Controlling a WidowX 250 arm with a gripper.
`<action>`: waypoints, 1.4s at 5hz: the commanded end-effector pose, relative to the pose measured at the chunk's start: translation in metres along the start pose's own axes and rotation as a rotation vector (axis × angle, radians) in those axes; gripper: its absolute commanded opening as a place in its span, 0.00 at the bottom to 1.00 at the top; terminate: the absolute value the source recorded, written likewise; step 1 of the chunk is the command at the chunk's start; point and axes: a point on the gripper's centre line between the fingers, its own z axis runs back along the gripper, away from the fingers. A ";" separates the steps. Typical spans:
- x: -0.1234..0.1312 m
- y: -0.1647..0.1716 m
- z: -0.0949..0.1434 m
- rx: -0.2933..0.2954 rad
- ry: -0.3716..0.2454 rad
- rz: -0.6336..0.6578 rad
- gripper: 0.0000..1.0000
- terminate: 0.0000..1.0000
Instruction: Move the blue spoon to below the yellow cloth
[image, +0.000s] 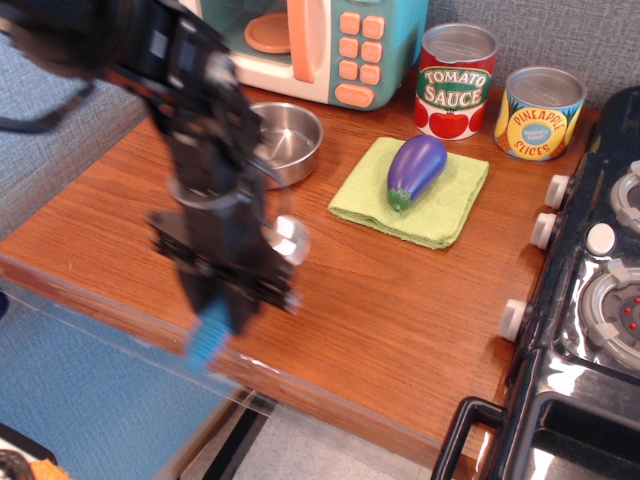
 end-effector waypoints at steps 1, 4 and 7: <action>0.043 -0.029 0.016 -0.012 -0.078 0.126 0.00 0.00; 0.052 -0.047 0.012 -0.005 -0.045 0.105 0.00 0.00; 0.045 -0.053 -0.009 0.050 -0.029 0.080 0.00 0.00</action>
